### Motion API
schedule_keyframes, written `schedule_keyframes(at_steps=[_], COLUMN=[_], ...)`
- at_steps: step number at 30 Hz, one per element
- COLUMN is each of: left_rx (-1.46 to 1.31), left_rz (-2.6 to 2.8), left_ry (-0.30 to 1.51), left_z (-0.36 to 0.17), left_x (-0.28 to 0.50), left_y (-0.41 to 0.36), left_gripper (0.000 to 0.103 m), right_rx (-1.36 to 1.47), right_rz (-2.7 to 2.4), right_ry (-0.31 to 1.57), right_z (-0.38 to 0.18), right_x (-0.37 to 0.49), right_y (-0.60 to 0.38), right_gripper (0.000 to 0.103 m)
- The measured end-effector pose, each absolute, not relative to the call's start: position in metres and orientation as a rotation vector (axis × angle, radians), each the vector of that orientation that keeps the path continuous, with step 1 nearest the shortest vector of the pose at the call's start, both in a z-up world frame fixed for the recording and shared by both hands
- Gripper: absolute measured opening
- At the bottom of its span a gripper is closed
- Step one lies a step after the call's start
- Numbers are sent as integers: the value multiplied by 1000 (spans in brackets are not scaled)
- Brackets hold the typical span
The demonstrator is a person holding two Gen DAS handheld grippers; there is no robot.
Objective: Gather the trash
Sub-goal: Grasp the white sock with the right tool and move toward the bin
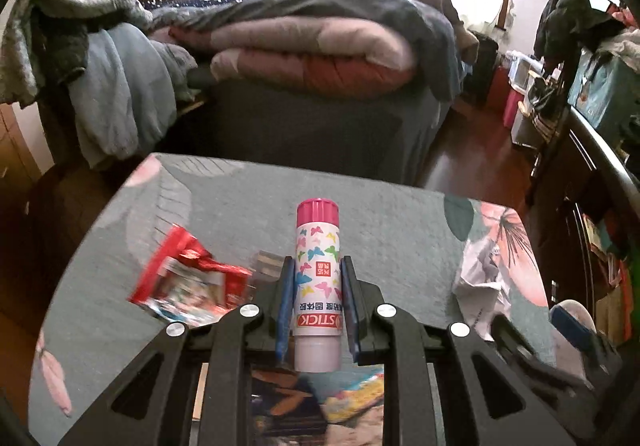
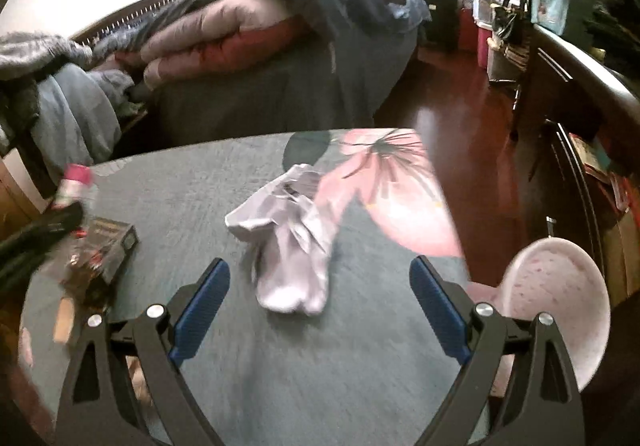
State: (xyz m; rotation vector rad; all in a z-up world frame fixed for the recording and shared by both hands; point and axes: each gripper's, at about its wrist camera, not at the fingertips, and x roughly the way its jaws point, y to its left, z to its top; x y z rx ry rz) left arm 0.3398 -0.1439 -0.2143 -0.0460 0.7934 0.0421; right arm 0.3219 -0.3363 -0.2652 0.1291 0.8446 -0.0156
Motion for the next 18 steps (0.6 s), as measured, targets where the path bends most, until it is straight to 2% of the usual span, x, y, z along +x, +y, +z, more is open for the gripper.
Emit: schedule_keyframes(at_steps=[3,5,6,7,10,18], left_rx=[-52,-54,-55,-56,-53,-46], left_rz=[40,36,34,32,31,24], left_ry=[779,776,776,776,776,757], left_z=[-209,-208,-208,-208,-209,-201], left_x=[340,340,340,339,339,322], left_y=[-130,-124,-122,-120,-113,-110], left_gripper=[22,22,22,22,22,22], right_rx=[130,153,159,140,106,148], right_rz=[-2,-1,-6,-27,-32,-5], right_ry=[887,913,921,911,895,848], right_z=[-278,-285,-287,-287,-281,-255], right_x=[347,360,365,366,364,310], right_y=[-323,-318,-317,-314,-307,-313], right_gripper=[92,87,78,60,48,48])
